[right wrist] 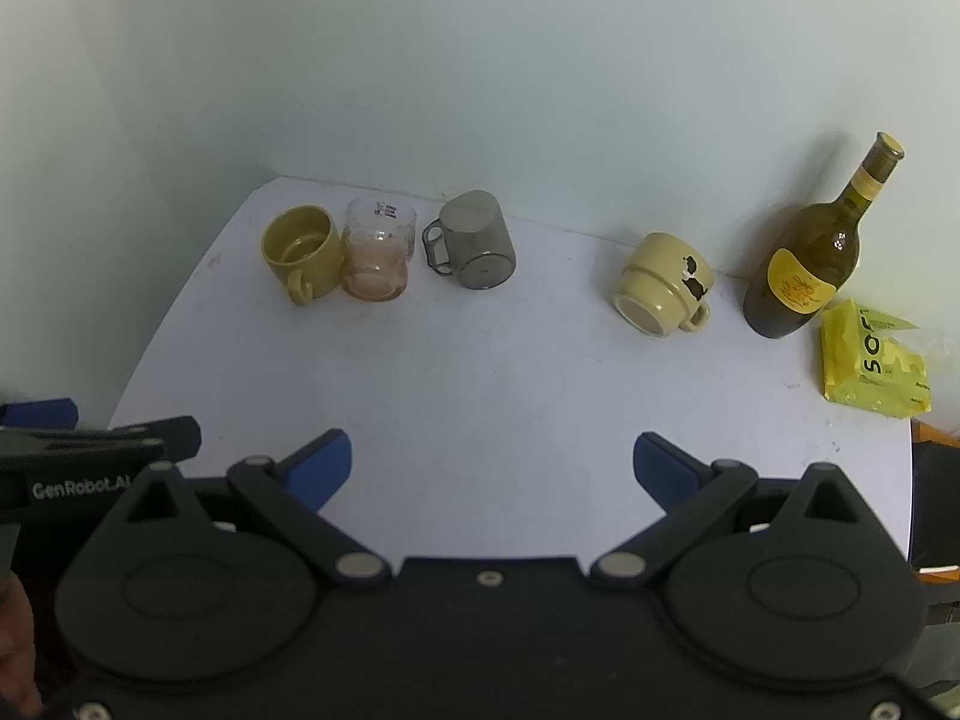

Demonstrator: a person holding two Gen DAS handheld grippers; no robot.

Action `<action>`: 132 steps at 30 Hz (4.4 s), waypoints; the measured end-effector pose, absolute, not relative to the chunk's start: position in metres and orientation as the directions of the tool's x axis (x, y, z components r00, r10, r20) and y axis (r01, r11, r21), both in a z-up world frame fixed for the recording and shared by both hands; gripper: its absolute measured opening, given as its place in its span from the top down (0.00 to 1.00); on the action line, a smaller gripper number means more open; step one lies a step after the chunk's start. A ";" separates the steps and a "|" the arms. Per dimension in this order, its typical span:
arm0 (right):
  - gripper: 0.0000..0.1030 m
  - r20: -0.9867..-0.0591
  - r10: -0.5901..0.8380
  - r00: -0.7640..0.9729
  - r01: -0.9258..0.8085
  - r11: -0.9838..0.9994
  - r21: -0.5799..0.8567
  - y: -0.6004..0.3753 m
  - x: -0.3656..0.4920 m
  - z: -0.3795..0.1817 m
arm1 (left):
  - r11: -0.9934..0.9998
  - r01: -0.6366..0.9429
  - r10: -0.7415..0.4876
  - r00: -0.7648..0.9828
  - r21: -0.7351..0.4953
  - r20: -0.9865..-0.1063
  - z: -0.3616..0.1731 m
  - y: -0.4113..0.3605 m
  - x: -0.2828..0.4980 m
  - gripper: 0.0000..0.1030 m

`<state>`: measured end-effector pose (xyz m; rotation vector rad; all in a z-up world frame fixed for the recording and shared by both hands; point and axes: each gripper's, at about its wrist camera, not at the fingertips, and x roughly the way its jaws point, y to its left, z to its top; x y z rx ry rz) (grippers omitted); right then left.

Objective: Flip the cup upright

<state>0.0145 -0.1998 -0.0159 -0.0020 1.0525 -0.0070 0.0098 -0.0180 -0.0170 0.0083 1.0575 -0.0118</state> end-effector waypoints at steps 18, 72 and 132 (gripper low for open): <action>0.02 -0.869 -0.003 0.494 0.006 1.000 0.000 -0.200 0.028 -0.019 | 1.000 -0.001 -0.008 0.477 -0.010 -0.879 -0.018 -0.013 0.027 0.00; 0.02 -0.867 0.004 0.499 -0.010 1.000 -0.001 -0.191 0.028 -0.011 | 1.000 0.007 -0.007 0.476 -0.004 -0.880 -0.013 -0.013 0.032 0.00; 0.12 -0.883 -0.048 0.466 0.323 0.939 0.120 -0.382 0.231 -0.193 | 0.909 -0.414 0.223 0.389 0.047 -0.894 -0.006 0.010 -0.037 0.00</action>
